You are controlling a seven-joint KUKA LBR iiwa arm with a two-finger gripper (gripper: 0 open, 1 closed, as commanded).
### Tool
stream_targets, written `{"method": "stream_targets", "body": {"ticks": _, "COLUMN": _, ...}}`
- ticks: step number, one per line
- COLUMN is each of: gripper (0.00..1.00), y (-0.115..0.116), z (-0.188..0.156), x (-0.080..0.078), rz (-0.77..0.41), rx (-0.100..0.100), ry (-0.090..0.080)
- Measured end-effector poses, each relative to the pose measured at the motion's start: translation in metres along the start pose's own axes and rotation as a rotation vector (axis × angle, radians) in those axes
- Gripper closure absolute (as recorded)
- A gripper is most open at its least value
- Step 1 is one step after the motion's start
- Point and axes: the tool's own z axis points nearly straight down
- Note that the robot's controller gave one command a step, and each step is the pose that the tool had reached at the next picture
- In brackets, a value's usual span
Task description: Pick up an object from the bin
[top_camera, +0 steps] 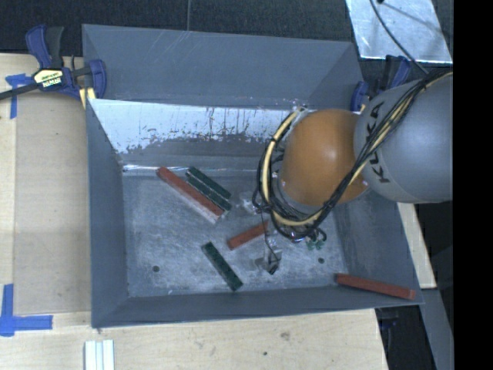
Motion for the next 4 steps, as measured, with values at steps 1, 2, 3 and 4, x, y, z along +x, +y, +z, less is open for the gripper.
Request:
{"method": "stream_targets", "body": {"ticks": 1, "gripper": 0.0, "y": -0.006, "z": -0.008, "x": -0.014, "rz": -0.077, "rx": -0.001, "ry": 0.0}}
{"method": "stream_targets", "body": {"ticks": 2, "gripper": 0.0, "y": -0.021, "z": 0.031, "x": -0.027, "rz": -0.255, "rx": -0.001, "ry": 0.002}}
{"method": "stream_targets", "body": {"ticks": 3, "gripper": 0.0, "y": -0.022, "z": 0.03, "x": -0.028, "rz": -0.251, "rx": -0.002, "ry": 0.0}}
{"method": "stream_targets", "body": {"ticks": 4, "gripper": 1.0, "y": -0.022, "z": 0.029, "x": -0.028, "rz": -0.251, "rx": -0.002, "ry": -0.001}}
